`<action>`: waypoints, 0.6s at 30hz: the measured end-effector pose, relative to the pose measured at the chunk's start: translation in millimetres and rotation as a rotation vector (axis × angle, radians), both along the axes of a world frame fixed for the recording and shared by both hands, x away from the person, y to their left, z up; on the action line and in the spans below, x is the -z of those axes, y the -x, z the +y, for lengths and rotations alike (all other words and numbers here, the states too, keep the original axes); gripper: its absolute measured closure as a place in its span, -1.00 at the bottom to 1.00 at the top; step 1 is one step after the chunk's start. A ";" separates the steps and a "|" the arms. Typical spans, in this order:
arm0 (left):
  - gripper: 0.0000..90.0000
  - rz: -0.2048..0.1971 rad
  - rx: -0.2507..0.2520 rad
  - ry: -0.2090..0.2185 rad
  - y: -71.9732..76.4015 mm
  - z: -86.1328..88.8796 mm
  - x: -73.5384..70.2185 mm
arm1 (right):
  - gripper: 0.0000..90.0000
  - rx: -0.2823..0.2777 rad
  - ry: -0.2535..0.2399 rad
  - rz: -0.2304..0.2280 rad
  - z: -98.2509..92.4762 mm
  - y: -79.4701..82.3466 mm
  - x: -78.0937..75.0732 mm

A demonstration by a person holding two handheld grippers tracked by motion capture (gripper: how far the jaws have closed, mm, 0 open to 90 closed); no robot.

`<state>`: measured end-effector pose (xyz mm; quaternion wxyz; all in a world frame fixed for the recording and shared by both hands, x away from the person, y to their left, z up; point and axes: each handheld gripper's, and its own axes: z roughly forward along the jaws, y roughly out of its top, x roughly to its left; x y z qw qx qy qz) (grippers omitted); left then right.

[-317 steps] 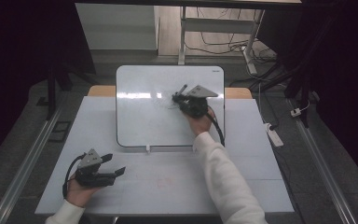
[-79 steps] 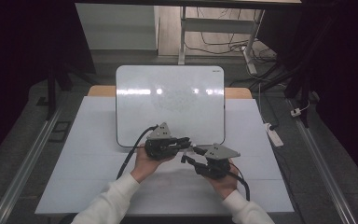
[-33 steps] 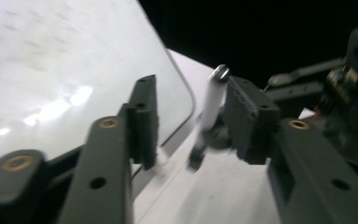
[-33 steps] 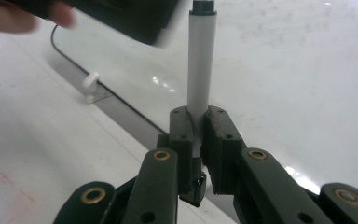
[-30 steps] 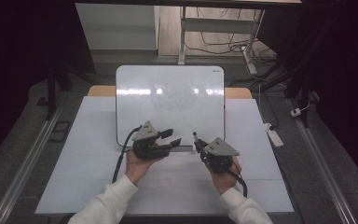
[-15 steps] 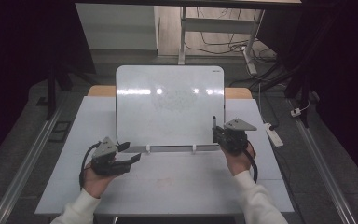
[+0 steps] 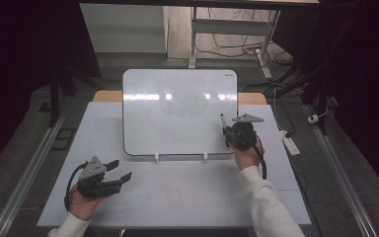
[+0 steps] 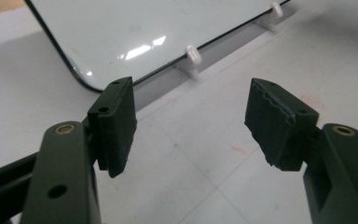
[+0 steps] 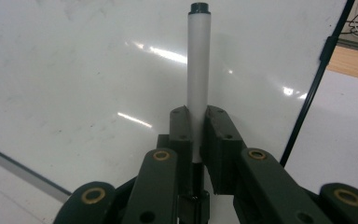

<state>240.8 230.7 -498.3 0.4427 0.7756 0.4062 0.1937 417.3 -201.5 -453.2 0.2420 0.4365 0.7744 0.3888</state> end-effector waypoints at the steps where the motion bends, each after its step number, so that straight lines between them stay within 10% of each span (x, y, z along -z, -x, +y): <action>1: -0.25 0.000 -0.003 -0.002 1.2 0.9 0.3 | 0.81 0.005 0.011 -0.004 0.9 -0.9 0.7; 18: -0.26 0.007 -0.020 -0.012 5.7 6.9 3.9 | 0.78 0.029 0.061 -0.045 1.0 -3.7 6.0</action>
